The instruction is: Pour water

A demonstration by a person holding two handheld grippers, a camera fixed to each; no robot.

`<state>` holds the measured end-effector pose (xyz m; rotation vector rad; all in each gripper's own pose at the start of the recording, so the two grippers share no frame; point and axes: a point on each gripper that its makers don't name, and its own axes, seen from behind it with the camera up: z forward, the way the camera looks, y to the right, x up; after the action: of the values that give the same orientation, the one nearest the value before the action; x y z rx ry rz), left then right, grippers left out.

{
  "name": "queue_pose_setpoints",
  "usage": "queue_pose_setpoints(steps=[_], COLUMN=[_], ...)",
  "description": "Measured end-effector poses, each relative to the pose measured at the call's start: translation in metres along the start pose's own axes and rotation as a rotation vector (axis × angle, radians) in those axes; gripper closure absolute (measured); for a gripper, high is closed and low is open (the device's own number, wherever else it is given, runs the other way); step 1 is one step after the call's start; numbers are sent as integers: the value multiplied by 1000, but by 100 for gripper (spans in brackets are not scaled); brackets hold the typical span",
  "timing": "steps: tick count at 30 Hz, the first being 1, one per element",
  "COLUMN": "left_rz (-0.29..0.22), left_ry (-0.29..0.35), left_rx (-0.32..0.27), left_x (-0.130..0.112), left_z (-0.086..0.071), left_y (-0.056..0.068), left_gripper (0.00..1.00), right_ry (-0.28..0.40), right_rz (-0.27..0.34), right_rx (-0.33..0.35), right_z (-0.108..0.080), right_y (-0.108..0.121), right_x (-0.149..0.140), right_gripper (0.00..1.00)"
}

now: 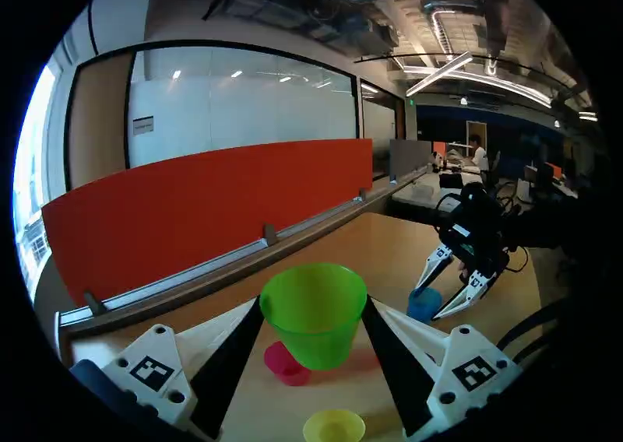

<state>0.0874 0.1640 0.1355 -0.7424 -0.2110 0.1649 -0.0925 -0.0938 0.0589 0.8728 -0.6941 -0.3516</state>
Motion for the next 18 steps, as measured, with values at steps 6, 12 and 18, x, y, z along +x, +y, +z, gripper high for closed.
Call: queue_pose_setpoints(steps=[6,12,18], left_rz=[9,22,32], left_ry=[6,1,-4], left_rx=[15,16,16], left_x=[0,-1,-1], left_z=[-3,-3,-2], left_y=[-3,-1,0], left_gripper=[12,12,12], right_ry=[21,38,51], right_rz=[7,17,25], right_rx=[-5,-3,-5], right_z=[2,3,3], right_y=[-1,-3,-3], right_x=[0,2,4], right_gripper=[0,0,3])
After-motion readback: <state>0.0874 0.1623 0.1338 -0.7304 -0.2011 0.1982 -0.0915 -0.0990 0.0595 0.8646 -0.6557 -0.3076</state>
